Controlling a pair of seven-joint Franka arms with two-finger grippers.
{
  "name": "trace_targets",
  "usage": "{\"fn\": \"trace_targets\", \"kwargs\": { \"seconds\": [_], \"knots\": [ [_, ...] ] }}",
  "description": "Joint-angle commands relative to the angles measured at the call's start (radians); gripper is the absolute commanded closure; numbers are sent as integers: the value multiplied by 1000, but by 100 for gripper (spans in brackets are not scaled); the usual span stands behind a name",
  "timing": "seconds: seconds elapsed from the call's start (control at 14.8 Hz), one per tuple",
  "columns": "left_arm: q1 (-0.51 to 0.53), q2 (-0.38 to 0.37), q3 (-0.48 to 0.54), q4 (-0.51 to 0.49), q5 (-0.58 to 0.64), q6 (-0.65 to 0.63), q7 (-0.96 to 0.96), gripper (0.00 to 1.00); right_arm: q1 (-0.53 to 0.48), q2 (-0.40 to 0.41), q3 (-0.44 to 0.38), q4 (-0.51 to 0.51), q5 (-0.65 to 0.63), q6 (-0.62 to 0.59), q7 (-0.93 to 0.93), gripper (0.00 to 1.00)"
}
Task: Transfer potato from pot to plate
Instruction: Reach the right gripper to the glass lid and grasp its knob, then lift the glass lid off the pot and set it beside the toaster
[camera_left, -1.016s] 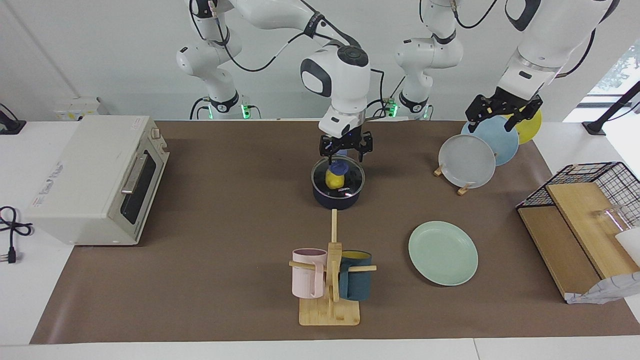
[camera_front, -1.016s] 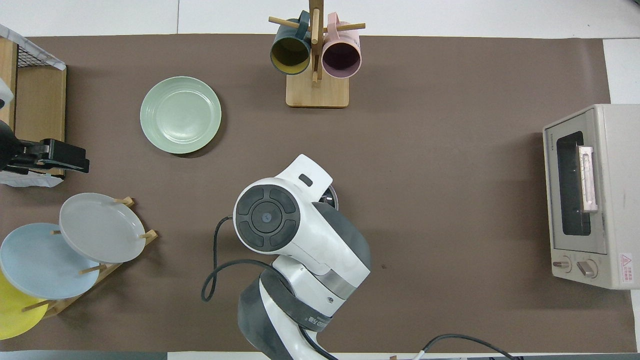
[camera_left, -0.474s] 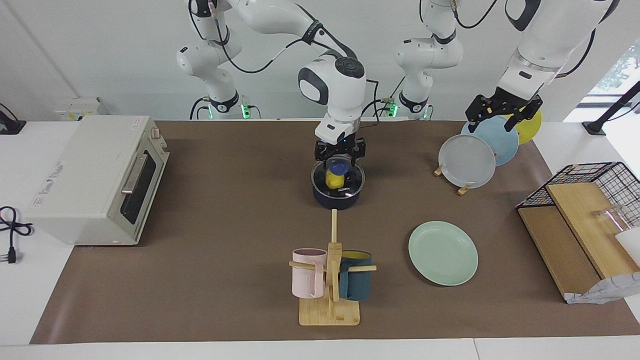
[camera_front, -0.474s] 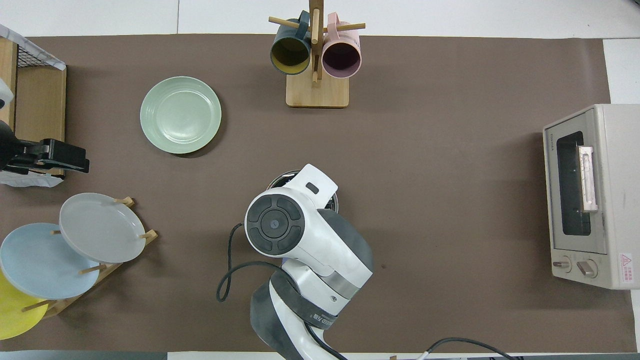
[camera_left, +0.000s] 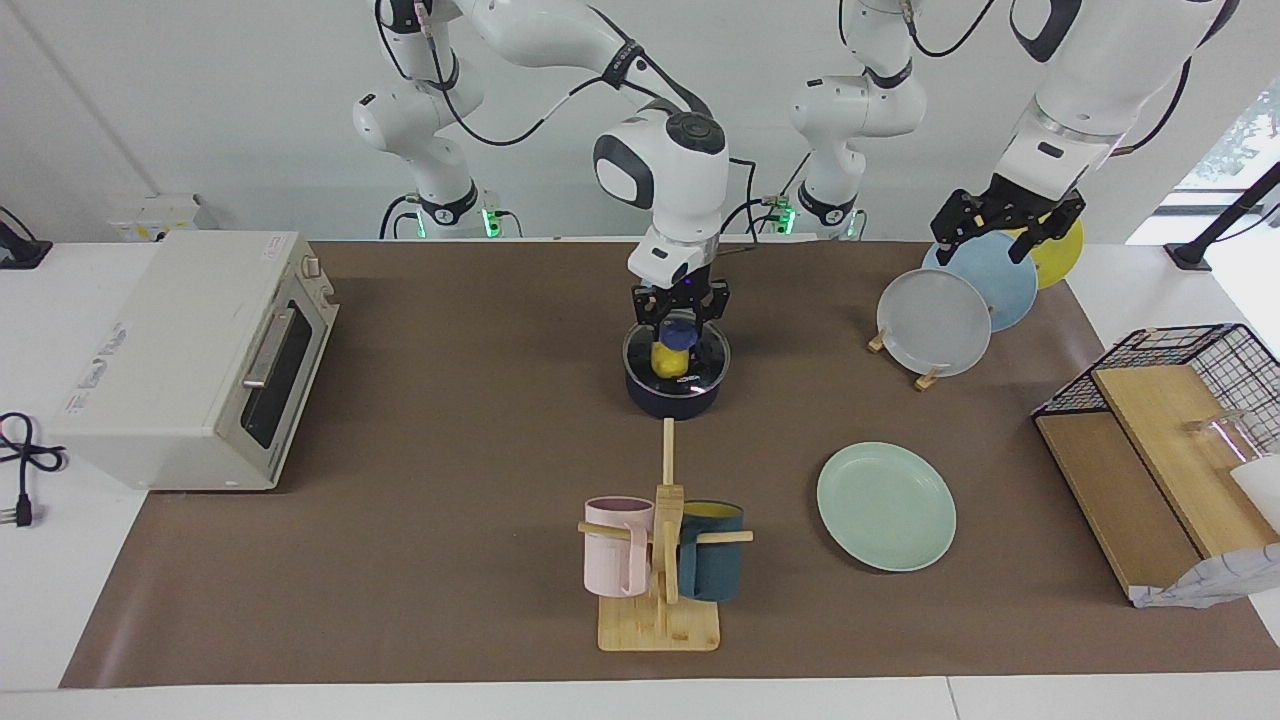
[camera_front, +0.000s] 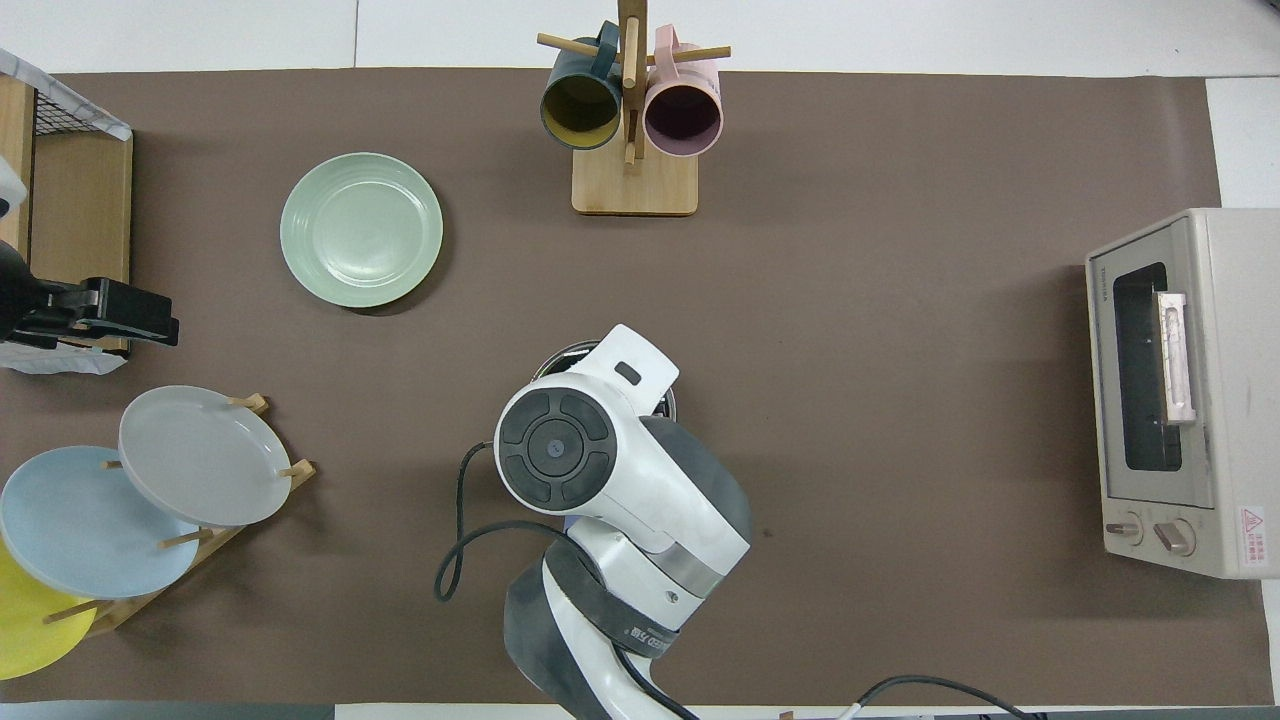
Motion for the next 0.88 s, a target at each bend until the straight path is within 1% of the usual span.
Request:
{"fn": "trace_targets", "kwargs": {
  "seconds": [0.0,0.14,0.2,0.34,0.41,0.54,0.68,0.81],
  "knots": [
    [13,-11,-6,-11,-9,0,9,0,-13,-20,3,-11,-15,25,-16,96],
    [13,-11,-6,-11,-9,0,7,0,-17,-34,-6,17,-15,-14,-25,99],
    [13,-11,-6,-11,-9,0,7,0,-31,-40,-6,49,-15,-58,-33,99],
    [13,-11,-6,-11,-9,1,7,0,-74,-57,-6,101,-11,-150,-127,100],
    [13,-11,-6,-11,-9,0,7,0,-109,-67,-6,104,-6,-175,-192,100],
    [13,-11,-6,-11,-9,0,7,0,-215,-96,-6,77,1,-193,-334,100],
    [13,-11,-6,-11,-9,0,7,0,-342,-100,-5,54,7,-212,-539,100],
    [13,-11,-6,-11,-9,0,7,0,-468,-122,-5,-21,12,-201,-730,100]
  ]
}}
